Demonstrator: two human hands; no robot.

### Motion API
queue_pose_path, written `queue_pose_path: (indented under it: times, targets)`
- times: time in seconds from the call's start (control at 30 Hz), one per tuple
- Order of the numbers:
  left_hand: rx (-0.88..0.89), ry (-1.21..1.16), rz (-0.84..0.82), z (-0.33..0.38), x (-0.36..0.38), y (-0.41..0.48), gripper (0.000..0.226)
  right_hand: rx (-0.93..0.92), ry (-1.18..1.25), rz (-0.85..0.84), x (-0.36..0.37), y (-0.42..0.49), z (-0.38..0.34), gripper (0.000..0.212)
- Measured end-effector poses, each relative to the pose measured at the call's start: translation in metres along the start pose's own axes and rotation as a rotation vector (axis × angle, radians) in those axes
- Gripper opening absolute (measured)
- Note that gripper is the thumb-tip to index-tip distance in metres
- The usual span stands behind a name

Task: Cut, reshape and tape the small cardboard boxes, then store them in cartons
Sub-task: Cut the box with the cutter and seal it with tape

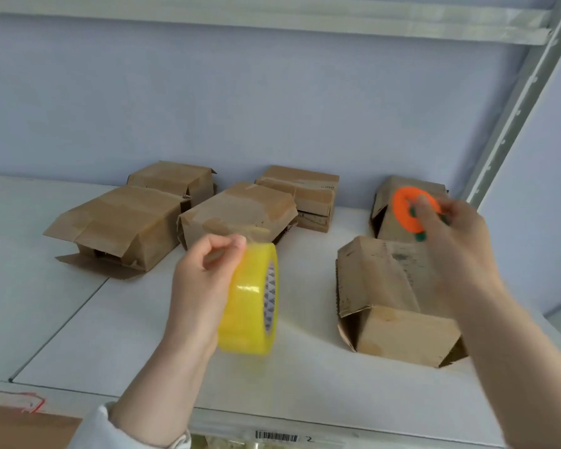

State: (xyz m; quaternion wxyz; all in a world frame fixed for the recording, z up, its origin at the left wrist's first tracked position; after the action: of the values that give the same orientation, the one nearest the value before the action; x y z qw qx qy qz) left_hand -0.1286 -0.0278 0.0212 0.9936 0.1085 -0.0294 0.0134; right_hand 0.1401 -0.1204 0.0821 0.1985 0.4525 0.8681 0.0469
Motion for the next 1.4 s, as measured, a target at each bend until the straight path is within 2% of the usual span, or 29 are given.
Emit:
queue_pose_path:
  times: [0.13, 0.33, 0.4, 0.47, 0.57, 0.67, 0.73, 0.8, 0.83, 0.9, 0.93, 0.97, 1.03, 1.1, 1.23, 1.3, 1.4]
  targets:
    - [-0.005, -0.041, 0.041, 0.011, 0.004, 0.003, 0.015, 0.240, -0.100, -0.100, -0.016, 0.011, 0.057, 0.032]
    - [0.028, -0.060, 0.049, 0.034, 0.017, 0.006, 0.015, 0.254, 0.002, -0.300, 0.035, 0.013, 0.072, 0.037]
    - [0.053, -0.073, 0.058, 0.045, 0.017, 0.006, 0.016, 0.247, 0.094, -0.308, 0.037, 0.016, 0.071, 0.033]
    - [0.070, -0.082, 0.063, 0.056, 0.013, 0.007, 0.017, 0.241, 0.171, -0.240, 0.019, 0.022, 0.078, 0.026]
    - [0.095, -0.085, 0.042, 0.070, 0.013, 0.006, 0.018, 0.223, -0.086, -0.092, -0.019, 0.035, 0.117, 0.029]
    - [0.106, -0.073, 0.016, 0.080, 0.024, 0.000, 0.019, 0.270, -0.423, -0.199, -0.018, 0.036, 0.162, 0.034]
    - [0.097, -0.092, -0.023, 0.085, 0.035, -0.005, 0.018, 0.213, -0.640, -0.293, -0.007, 0.036, 0.173, 0.040]
    - [0.089, -0.119, -0.064, 0.090, 0.046, -0.013, 0.018, 0.091, -0.753, -0.264, -0.009, 0.039, 0.160, 0.051]
    - [0.093, -0.125, -0.076, 0.092, 0.051, -0.017, 0.018, 0.044, -0.648, -0.205, -0.016, 0.034, 0.141, 0.055]
    - [0.099, -0.135, -0.080, 0.095, 0.064, -0.026, 0.019, -0.115, -0.190, -0.176, -0.030, 0.011, 0.091, 0.058]
    - [0.096, -0.142, -0.074, 0.096, 0.073, -0.030, 0.019, -0.221, 0.041, -0.269, -0.031, -0.010, 0.061, 0.056]
    - [0.090, -0.151, -0.062, 0.096, 0.082, -0.034, 0.020, -0.322, 0.151, -0.418, -0.026, -0.035, 0.032, 0.055]
    - [0.073, -0.171, -0.046, 0.094, 0.099, -0.043, 0.019, -0.507, 0.127, -0.640, -0.008, -0.072, 0.009, 0.067]
    - [0.052, -0.170, -0.077, 0.090, 0.114, -0.050, 0.017, -0.554, 0.052, -0.648, 0.004, -0.083, 0.010, 0.072]
    - [-0.027, -0.191, -0.171, 0.084, 0.121, -0.052, 0.010, -0.564, 0.090, -0.609, -0.005, -0.077, 0.011, 0.078]
    - [-0.059, -0.229, -0.252, 0.085, 0.122, -0.050, 0.016, -0.545, 0.079, -0.602, -0.012, -0.075, 0.015, 0.075]
    - [-0.018, -0.149, -0.346, 0.090, 0.125, -0.046, 0.012, -0.491, 0.079, -0.642, -0.016, -0.072, 0.016, 0.072]
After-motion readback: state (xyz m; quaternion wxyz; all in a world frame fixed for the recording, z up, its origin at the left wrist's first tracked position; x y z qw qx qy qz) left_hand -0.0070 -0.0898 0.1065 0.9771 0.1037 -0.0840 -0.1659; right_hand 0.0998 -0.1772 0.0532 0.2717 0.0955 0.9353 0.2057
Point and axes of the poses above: each hand's wrist, its own y-axis towards the middle knuckle, its own x-axis out of the palm, z = x × y, the point moved 6 cm from there along y, towards the middle knuckle
